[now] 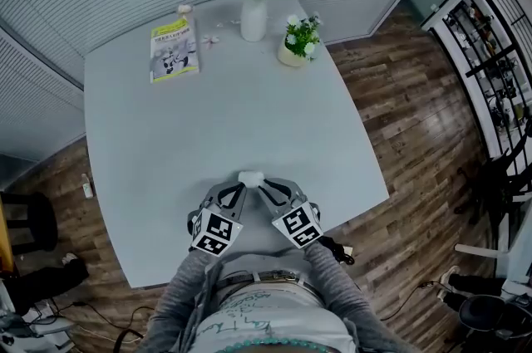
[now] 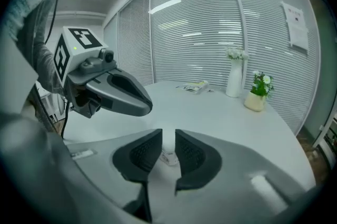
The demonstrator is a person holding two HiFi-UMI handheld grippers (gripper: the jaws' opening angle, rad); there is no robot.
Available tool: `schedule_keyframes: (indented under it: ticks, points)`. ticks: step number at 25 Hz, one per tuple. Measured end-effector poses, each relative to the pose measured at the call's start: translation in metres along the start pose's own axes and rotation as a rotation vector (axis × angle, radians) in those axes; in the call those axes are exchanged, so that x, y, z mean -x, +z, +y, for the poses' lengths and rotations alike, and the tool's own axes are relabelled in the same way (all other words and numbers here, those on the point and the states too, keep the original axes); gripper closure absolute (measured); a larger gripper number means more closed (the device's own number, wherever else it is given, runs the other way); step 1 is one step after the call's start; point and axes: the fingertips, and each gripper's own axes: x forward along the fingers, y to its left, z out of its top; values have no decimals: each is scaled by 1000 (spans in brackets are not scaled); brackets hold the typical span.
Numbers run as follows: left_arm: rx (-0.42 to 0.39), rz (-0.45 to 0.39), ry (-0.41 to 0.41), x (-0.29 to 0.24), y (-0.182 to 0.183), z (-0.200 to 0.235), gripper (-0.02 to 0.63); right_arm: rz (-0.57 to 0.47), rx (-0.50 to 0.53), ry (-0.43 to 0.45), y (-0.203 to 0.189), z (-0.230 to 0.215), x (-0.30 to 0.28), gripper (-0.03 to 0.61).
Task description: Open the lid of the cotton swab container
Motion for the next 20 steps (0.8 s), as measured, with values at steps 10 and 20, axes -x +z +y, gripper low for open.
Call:
schedule_keyframes:
  ticks: [10, 20]
  points:
    - [-6, 24, -7, -3, -2, 12, 615, 23, 0, 101, -20, -4, -19, 282]
    - [-18, 37, 3, -4, -4, 21, 615, 101, 120, 210, -39, 3, -50, 268]
